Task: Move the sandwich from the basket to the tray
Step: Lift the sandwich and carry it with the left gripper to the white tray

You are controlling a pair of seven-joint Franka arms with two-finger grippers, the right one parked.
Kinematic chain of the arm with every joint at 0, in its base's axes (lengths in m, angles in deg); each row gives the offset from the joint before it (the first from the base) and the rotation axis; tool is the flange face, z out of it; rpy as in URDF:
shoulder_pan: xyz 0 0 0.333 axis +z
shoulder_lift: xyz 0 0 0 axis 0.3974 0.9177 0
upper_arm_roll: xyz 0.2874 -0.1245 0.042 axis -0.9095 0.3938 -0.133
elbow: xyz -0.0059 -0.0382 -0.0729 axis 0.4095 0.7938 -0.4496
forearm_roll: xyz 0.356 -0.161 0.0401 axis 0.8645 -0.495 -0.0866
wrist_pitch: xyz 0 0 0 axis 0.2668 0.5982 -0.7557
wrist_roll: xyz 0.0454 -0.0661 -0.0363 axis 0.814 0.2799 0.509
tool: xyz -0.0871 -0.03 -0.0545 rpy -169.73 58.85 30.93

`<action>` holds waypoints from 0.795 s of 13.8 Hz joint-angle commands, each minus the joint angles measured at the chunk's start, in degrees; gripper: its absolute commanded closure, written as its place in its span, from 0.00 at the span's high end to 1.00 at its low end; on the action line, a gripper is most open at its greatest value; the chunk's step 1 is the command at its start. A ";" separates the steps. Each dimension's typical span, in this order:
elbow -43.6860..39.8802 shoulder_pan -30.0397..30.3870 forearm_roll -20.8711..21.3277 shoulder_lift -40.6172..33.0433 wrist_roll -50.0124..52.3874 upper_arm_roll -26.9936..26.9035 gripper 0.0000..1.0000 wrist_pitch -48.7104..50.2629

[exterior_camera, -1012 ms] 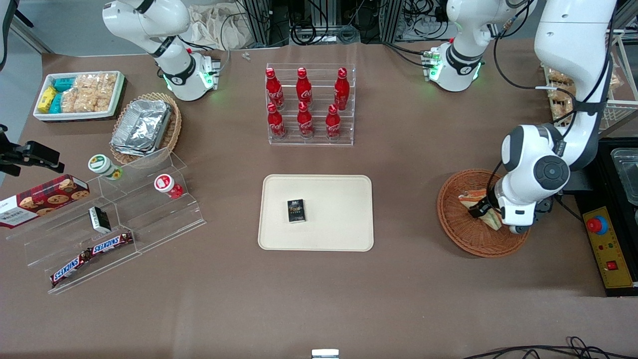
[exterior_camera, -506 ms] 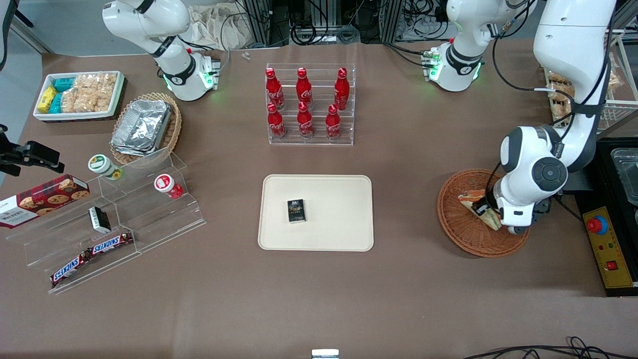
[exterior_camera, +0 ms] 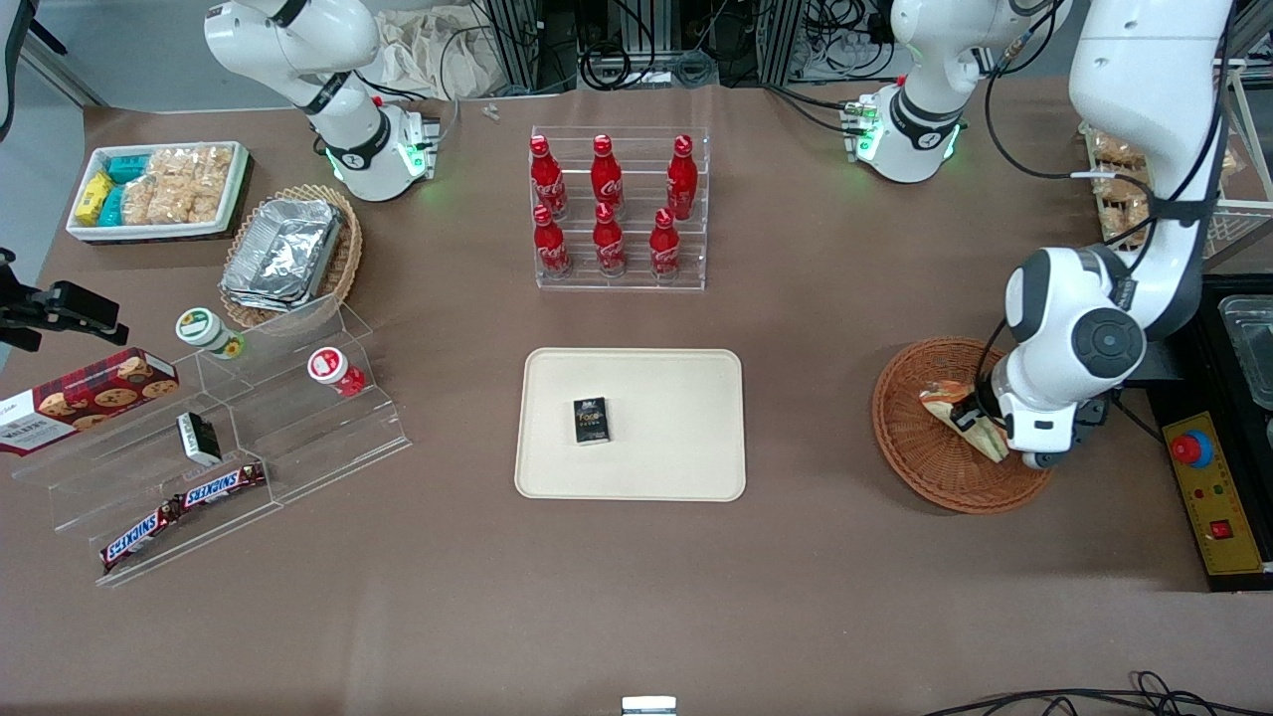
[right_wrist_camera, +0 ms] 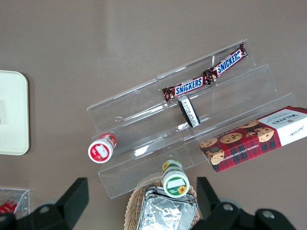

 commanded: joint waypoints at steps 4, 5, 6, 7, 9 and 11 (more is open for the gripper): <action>-8.86 -0.51 0.21 -5.39 0.18 4.67 0.18 14.72; -11.06 -0.51 0.21 -5.31 -0.08 5.90 0.18 17.36; -13.35 -0.51 0.12 -5.13 -1.56 7.39 0.18 19.99; -14.76 -0.51 -0.14 -5.13 -3.32 8.88 0.18 22.46; -16.35 -0.51 -0.14 -5.13 -5.09 12.22 0.18 24.24; -16.88 -0.51 -0.14 -4.78 -5.44 16.00 0.19 23.63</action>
